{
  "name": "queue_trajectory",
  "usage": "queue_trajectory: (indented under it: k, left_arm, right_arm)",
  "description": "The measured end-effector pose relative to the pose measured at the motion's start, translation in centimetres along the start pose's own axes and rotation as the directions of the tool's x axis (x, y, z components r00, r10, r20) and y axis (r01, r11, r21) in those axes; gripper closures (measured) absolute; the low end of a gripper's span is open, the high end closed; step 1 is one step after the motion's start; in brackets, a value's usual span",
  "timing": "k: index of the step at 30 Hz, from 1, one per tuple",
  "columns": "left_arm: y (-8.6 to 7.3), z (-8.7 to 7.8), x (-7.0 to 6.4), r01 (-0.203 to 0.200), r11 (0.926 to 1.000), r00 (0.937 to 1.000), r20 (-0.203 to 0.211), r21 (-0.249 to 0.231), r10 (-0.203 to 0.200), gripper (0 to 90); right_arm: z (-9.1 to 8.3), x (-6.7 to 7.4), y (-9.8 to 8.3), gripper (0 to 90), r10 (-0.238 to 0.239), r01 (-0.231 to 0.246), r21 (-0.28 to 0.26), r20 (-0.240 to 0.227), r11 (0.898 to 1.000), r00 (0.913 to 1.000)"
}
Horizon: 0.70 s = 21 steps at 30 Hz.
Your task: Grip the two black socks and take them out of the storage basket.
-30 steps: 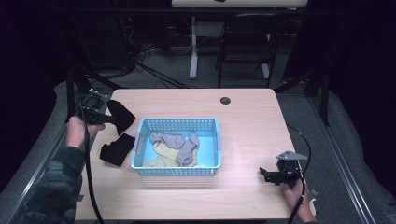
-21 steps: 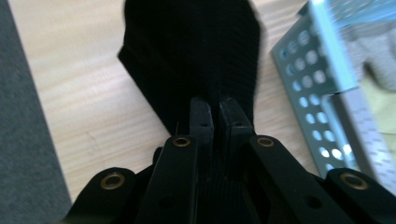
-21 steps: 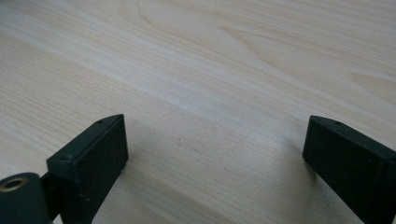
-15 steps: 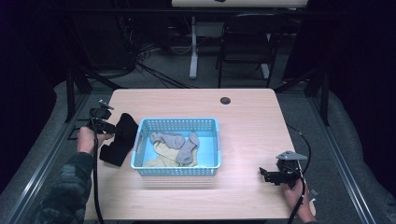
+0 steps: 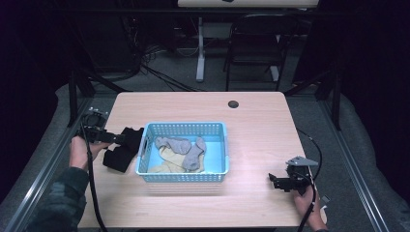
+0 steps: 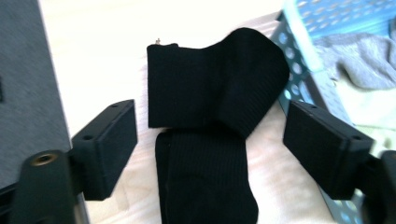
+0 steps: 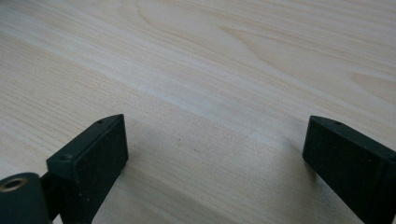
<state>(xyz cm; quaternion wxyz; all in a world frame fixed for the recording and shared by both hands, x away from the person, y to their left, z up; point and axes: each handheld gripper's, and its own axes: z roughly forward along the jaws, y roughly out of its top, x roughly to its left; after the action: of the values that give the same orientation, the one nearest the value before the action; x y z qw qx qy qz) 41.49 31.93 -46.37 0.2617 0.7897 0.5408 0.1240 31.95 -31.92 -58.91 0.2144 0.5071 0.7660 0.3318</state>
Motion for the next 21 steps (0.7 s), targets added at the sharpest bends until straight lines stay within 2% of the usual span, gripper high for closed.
queue_trajectory:
  k: [1,4,8,10,11,13,15,20,21]
  left_arm:
    - [-0.5,-0.4,-0.3,-0.002,0.9999,1.0,0.009,-0.014,0.002,15.0]
    - [-2.0,-1.7,-1.2,-0.037,0.9988,0.9993,-0.008,-0.031,0.037,12.2]
    - [-3.9,-2.3,-1.8,-0.053,0.9982,0.9985,-0.01,-0.027,0.053,8.1]
    - [-4.9,-2.2,-1.9,-0.056,0.9981,0.9983,-0.015,-0.024,0.056,7.9]
    - [-5.8,-1.9,-2.1,-0.056,0.9983,0.9979,-0.033,-0.017,0.056,7.7]
    - [-6.2,-1.7,-2.1,-0.06,0.9981,0.9978,-0.031,-0.012,0.059,7.6]
    - [-7.0,-1.4,-2.0,-0.042,0.9991,0.9991,-0.009,-0.012,0.042,6.4]
    - [-8.6,-1.1,-2.2,-0.027,0.9993,0.9996,-0.012,-0.026,0.027,2.6]
    - [-8.9,-1.0,-2.3,-0.036,0.9991,0.9993,-0.012,-0.021,0.036,2.1]
  right_arm:
    - [-0.1,0.0,0.0,6.1,-0.004,0.004,0.007,0.001,1.0,1.0]
    - [0.0,0.0,0.0,5.9,0.0,0.0,-0.001,-0.001,1.0,1.0]
    - [0.0,-0.1,0.0,5.9,-0.005,0.005,0.004,-0.003,1.0,1.0]
    - [0.0,0.0,0.0,5.9,-0.004,0.004,0.003,-0.001,1.0,1.0]
    - [0.0,-0.1,0.0,5.8,-0.005,0.005,0.004,-0.002,1.0,1.0]
    - [0.0,-0.1,0.1,5.8,-0.006,0.006,0.004,0.005,1.0,1.0]
    - [0.1,0.0,0.1,5.8,-0.004,0.004,0.002,0.002,1.0,1.0]
    - [0.1,-0.1,0.1,5.7,-0.004,0.004,0.002,0.002,1.0,1.0]
    - [0.1,-0.1,0.1,5.7,-0.004,0.004,0.003,0.002,1.0,1.0]
